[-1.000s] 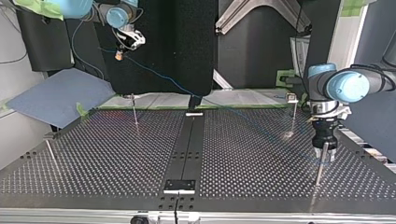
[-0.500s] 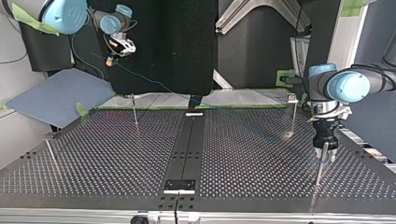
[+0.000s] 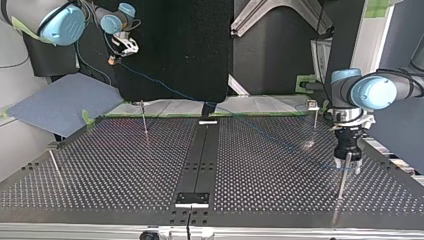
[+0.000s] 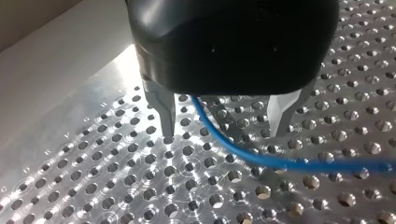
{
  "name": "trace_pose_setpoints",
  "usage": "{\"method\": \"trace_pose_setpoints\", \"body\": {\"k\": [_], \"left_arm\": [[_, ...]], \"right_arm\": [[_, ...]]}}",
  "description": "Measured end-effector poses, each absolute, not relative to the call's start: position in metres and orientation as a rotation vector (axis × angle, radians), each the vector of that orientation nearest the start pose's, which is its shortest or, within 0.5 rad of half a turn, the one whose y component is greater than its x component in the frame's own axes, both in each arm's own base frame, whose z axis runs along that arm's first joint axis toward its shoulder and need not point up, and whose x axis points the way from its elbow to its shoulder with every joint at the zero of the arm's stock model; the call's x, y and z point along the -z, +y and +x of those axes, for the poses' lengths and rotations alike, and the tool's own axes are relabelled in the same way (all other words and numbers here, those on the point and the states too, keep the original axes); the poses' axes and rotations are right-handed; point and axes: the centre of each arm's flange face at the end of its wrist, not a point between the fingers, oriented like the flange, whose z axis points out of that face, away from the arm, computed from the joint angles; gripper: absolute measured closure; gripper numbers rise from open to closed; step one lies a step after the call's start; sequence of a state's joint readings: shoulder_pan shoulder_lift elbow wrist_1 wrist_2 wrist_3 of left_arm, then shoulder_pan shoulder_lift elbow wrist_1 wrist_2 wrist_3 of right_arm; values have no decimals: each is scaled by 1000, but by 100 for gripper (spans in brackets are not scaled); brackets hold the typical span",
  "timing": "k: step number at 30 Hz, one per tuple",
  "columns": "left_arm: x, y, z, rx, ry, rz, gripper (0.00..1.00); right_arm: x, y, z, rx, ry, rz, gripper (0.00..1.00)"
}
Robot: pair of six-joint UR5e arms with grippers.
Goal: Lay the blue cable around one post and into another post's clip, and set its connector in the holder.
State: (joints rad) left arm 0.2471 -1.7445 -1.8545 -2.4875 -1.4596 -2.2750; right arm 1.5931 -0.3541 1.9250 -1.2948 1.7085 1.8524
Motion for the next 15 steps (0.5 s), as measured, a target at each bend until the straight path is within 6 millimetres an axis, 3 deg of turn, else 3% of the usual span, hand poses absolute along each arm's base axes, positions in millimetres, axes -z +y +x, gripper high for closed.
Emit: {"method": "trace_pose_setpoints", "body": {"k": [9,15], "left_arm": [[-304,-13,568,477,1330,-555,0],[-301,-13,569,480,1333,-557,0]], "right_arm": [[216,-470,99,-1175,-1645,1095,100],[212,-480,82,-1216,-1615,1066,100]]}}
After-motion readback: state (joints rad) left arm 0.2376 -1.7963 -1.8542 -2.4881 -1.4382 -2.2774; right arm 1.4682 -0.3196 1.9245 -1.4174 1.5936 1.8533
